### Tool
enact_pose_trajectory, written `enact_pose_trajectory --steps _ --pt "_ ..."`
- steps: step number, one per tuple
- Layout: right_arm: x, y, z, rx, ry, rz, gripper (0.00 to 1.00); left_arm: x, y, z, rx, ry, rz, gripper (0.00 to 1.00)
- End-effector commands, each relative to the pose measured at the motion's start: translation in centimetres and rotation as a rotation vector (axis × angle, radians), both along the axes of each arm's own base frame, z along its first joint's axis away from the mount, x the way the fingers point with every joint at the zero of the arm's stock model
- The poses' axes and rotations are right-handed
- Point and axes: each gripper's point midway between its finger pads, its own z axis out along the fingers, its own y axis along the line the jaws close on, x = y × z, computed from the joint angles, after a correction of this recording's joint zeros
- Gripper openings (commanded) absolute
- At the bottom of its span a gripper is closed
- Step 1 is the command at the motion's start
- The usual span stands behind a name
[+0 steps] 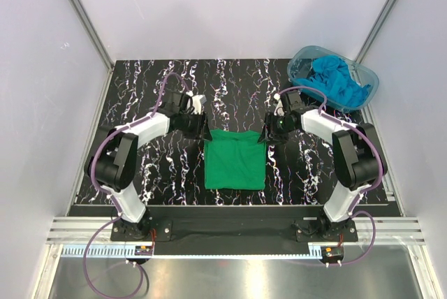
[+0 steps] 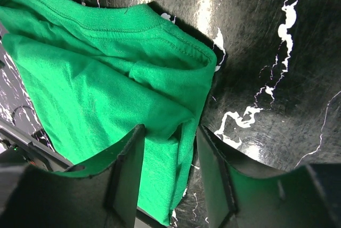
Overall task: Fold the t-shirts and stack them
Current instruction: Fold the tshirt
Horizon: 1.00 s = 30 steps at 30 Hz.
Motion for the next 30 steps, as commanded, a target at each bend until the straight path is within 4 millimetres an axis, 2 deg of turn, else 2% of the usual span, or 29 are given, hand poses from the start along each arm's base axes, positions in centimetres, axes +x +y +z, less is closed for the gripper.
enact_pose_trajectory --steps 1,7,12,17,21,24,25,30 --pt "1.4 0.2 0.5 -0.006 -0.045 0.017 0.5 2.7 -1.6 2.3 -0.087 -0.082 -0.002 0.48" --pt "1.9 0.4 0.3 -0.006 -0.04 0.019 0.4 2.6 -2.6 2.7 -0.153 -0.051 0.022 0.41" --pt "2.2 0.5 0.3 0.001 -0.04 0.017 0.38 2.5 -3.4 2.3 -0.15 -0.027 0.014 0.41" --pt "2.5 0.7 0.6 0.006 -0.045 0.018 0.37 2.4 -3.0 1.1 -0.096 0.009 0.036 0.41" --pt "2.5 0.6 0.5 0.003 -0.037 0.018 0.36 2.6 -1.8 0.9 -0.023 -0.017 0.09 0.47" --pt "2.3 0.5 0.4 0.007 -0.034 0.017 0.34 2.7 -1.3 1.7 0.005 -0.06 0.115 0.5" --pt "2.4 0.5 0.4 0.006 -0.036 0.018 0.33 2.7 -1.3 2.3 0.0 -0.078 0.12 0.51" --pt "2.3 0.5 0.0 0.012 -0.025 0.014 0.29 2.1 -1.8 1.9 -0.015 -0.05 0.119 0.52"
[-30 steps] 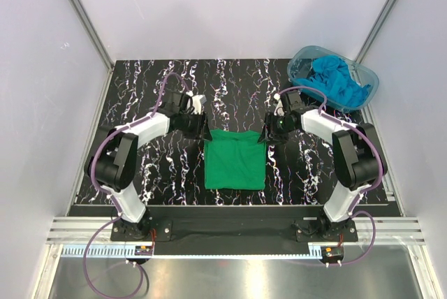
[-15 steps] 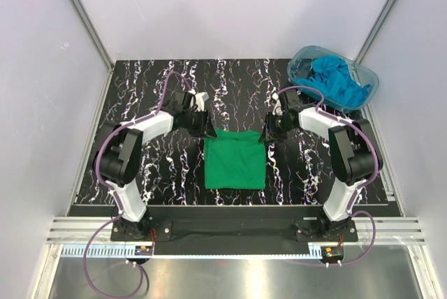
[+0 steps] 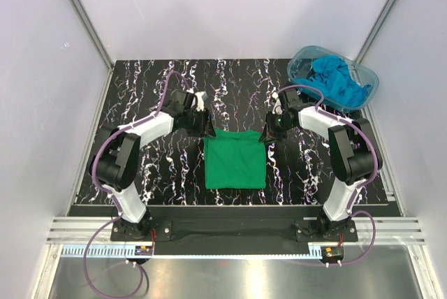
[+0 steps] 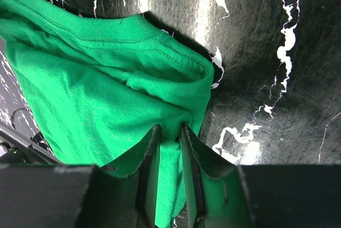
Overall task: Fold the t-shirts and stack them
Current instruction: Fold the tshirt
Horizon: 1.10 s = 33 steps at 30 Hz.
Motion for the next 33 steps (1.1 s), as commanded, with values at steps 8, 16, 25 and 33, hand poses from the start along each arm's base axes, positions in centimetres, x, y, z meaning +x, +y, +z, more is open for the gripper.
enact_pose_trajectory --steps 8,16,25,33 --pt "1.7 0.5 0.8 0.023 -0.04 0.004 0.28 0.4 -1.5 0.3 -0.017 -0.011 0.003 0.49" --pt "1.7 0.5 0.5 0.023 -0.033 0.004 0.26 0.1 -1.6 -0.6 0.025 0.014 0.006 0.47" --pt "1.9 0.6 0.4 0.028 -0.029 -0.003 0.18 0.1 -1.3 -1.7 0.071 0.023 -0.005 0.28" --pt "1.5 0.6 2.6 0.041 -0.043 -0.019 0.0 0.3 -1.3 1.7 0.055 -0.055 -0.005 0.0"
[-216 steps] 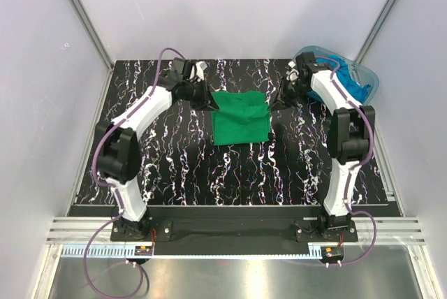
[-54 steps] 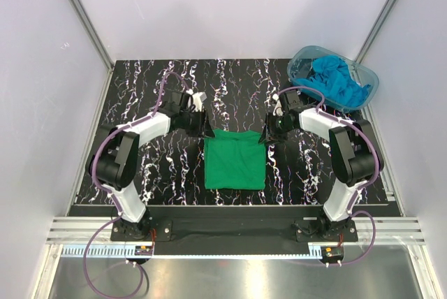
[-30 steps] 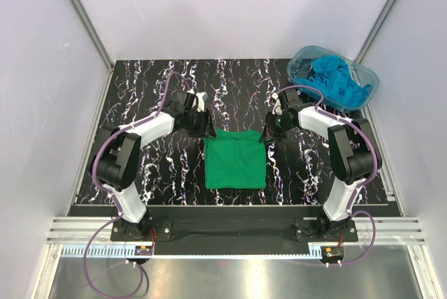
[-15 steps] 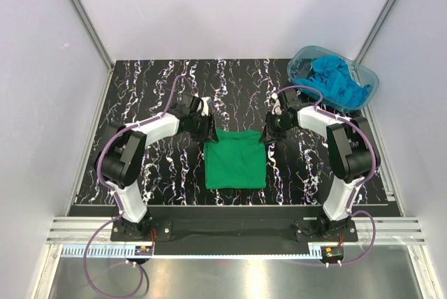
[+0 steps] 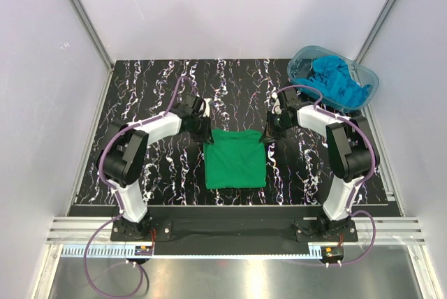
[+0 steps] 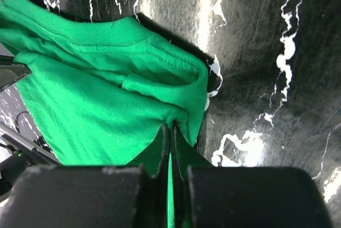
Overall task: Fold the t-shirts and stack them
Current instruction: Fold the tshirt
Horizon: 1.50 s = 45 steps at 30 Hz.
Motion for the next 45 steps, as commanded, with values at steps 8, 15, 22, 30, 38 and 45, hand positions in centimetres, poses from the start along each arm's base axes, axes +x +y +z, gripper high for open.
enact_pose_trajectory --steps 8,15,22,30,38,45 --pt "-0.7 0.5 8.2 0.091 -0.093 -0.003 0.0 -0.9 -1.0 8.7 -0.084 -0.166 -0.02 0.0" --pt "-0.7 0.8 10.5 0.12 -0.123 -0.011 0.0 -0.4 -0.3 11.7 -0.076 -0.234 0.015 0.0" --pt "1.6 1.7 11.6 0.14 -0.162 0.004 0.0 2.0 0.1 12.8 -0.064 -0.28 0.063 0.0" --pt "1.1 1.8 13.4 0.156 -0.179 0.014 0.0 1.0 0.4 13.9 -0.085 -0.286 0.055 0.0" --pt "1.8 2.3 15.0 0.185 -0.201 0.02 0.0 1.0 1.7 15.8 -0.052 -0.35 0.091 0.0" --pt "4.7 3.0 13.7 0.174 -0.213 0.023 0.0 3.7 2.7 14.1 -0.034 -0.349 0.134 0.04"
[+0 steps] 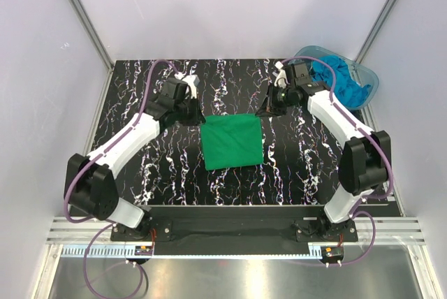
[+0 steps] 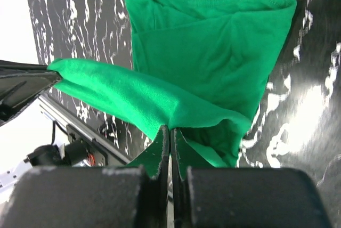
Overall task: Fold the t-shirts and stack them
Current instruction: Fold the tshirt
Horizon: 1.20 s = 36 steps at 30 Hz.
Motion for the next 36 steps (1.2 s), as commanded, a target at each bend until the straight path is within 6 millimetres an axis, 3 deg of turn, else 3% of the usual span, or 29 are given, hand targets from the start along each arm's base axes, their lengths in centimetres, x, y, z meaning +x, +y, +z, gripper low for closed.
enact_pose_trajectory --steps 1,2,3,6,7,8,9,10,11,12,13,14,15,17,20,22,23,24,26,28,29,31,36 --pt "2.7 0.9 -0.3 0.02 -0.025 0.004 0.0 3.7 0.6 0.6 0.005 -0.066 0.037 0.03" --pt "3.6 1.0 -1.9 0.01 -0.005 0.004 0.0 4.4 0.7 -0.1 0.013 -0.056 0.042 0.03" --pt "4.6 1.4 -1.9 0.021 -0.022 0.005 0.0 5.5 0.6 -1.4 0.027 -0.045 0.042 0.03" --pt "7.5 1.7 -5.0 -0.006 -0.033 -0.014 0.01 9.7 0.8 -1.9 0.062 -0.114 0.042 0.07" --pt "8.4 1.6 -5.8 0.0 -0.036 -0.02 0.03 12.3 0.9 -3.5 0.102 -0.098 0.054 0.15" --pt "9.3 1.5 -8.2 -0.014 -0.008 -0.025 0.08 13.4 1.0 -4.6 0.112 -0.068 0.055 0.16" --pt "11.0 1.6 -7.7 -0.023 -0.048 -0.017 0.2 13.8 1.4 -6.3 0.126 -0.003 0.047 0.11" --pt "11.8 1.1 -8.0 -0.029 -0.049 -0.021 0.23 15.2 2.2 -6.7 0.131 -0.001 0.09 0.12" --pt "12.7 0.9 -8.6 -0.043 -0.05 -0.024 0.24 15.7 3.1 -6.7 0.151 -0.02 0.132 0.2" --pt "14.1 0.7 -7.2 -0.04 -0.098 -0.039 0.24 16.6 3.2 -6.1 0.131 -0.058 0.149 0.29" --pt "15.2 -0.2 -6.4 -0.047 -0.12 -0.076 0.32 17.0 3.7 -5.8 0.13 -0.054 0.17 0.53" --pt "15.5 -0.5 -6.0 -0.051 -0.113 -0.09 0.41 17.4 3.8 -4.7 0.14 -0.081 0.179 0.66" --pt "16.5 -0.5 -4.0 -0.046 -0.148 -0.097 0.5 17.4 4.1 -4.2 0.151 -0.092 0.18 0.76" --pt "16.2 -1.1 -3.4 -0.092 -0.123 -0.106 0.52 17.3 4.9 -2.1 0.168 -0.13 0.218 0.78" --pt "15.2 -2.4 -2.1 -0.152 -0.102 -0.138 0.58 15.8 4.5 0.2 0.128 -0.151 0.189 0.75" --pt "13.9 -2.2 -2.1 -0.16 -0.095 -0.107 0.58 14.0 3.6 2.0 0.073 -0.185 0.145 0.71" --pt "13.1 -1.5 -1.0 -0.117 -0.106 -0.072 0.56 12.9 2.5 2.5 0.017 -0.177 0.095 0.68" --pt "11.9 -1.0 -2.1 -0.1 -0.074 -0.041 0.54 12.3 1.8 3.3 -0.032 -0.193 0.071 0.62" --pt "10.9 0.4 -1.7 -0.034 -0.091 0.01 0.46 9.8 -0.3 2.1 -0.151 -0.12 -0.013 0.54" --pt "9.4 1.7 -2.7 0.03 -0.036 0.043 0.35 9.3 -1.6 1.4 -0.231 -0.094 -0.023 0.46" --pt "9.6 2.2 -2.5 0.062 -0.055 0.046 0.24 8.2 -2.3 0.2 -0.27 -0.044 -0.046 0.42" --pt "9.0 2.9 -3.3 0.12 -0.003 0.031 0.06 8.5 -3.0 -1.0 -0.328 -0.003 -0.023 0.32" --pt "9.4 3.6 -6.0 0.156 0.071 0.01 0.02 9.7 -2.8 -5.5 -0.31 0.093 0.047 0.23"
